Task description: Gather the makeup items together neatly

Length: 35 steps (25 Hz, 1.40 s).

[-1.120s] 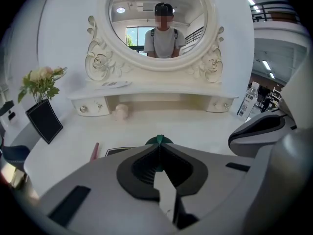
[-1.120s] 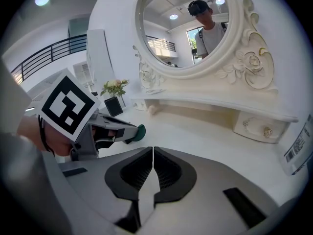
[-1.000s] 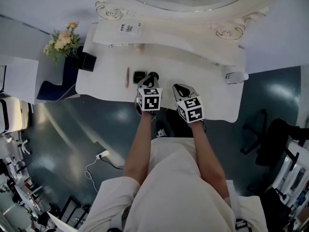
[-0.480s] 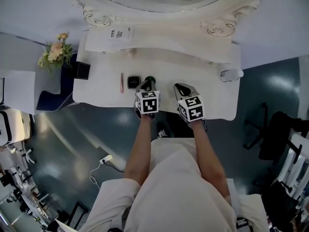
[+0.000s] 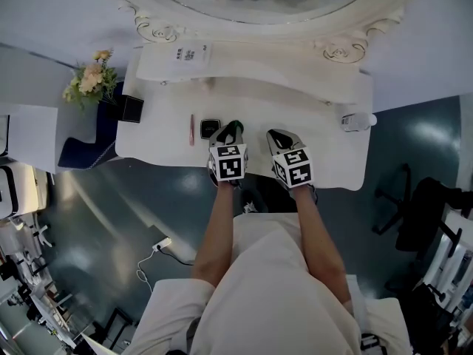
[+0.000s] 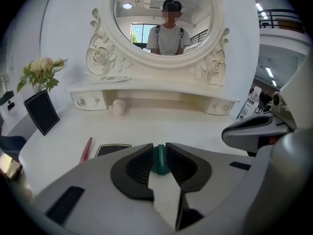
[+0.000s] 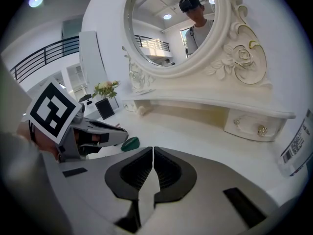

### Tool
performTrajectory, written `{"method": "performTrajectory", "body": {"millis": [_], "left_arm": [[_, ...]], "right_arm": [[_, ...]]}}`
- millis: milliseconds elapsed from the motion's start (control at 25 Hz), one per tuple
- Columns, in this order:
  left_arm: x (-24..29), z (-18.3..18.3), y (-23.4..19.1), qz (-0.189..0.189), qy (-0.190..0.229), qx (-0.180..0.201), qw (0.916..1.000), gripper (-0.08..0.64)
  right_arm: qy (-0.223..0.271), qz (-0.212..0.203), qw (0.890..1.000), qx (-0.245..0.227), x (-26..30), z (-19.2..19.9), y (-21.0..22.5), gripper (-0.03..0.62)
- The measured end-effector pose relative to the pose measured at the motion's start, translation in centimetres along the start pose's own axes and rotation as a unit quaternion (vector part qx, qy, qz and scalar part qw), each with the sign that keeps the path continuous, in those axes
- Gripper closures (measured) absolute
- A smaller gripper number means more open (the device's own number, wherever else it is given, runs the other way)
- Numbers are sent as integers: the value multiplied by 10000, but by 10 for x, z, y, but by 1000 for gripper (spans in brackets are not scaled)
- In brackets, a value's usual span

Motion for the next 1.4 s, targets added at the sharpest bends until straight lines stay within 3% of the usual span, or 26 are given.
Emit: {"method": "performTrajectory", "body": {"millis": [560, 1000, 1400], "left_arm": [[-15, -57, -70, -472, 562, 255, 9970, 446], [28, -69, -117, -558, 384, 179, 9975, 388], [64, -73, -131, -552, 7, 157, 9984, 334]], "right_arm": [[-27, -274, 9993, -269, 29, -28, -12, 548], [-230, -292, 9987, -354, 51, -37, 1, 546], [-443, -337, 9983, -185, 65, -38, 18, 546]]}}
Point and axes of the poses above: the fingertips, and each gripper's own axes: x forward along the fingers, y to its right, z out of its underside, the point moved 8 cm from there along -x, backward along the fingers, and after that the axes turned 6 degrees about x, right-handed, at the moved point
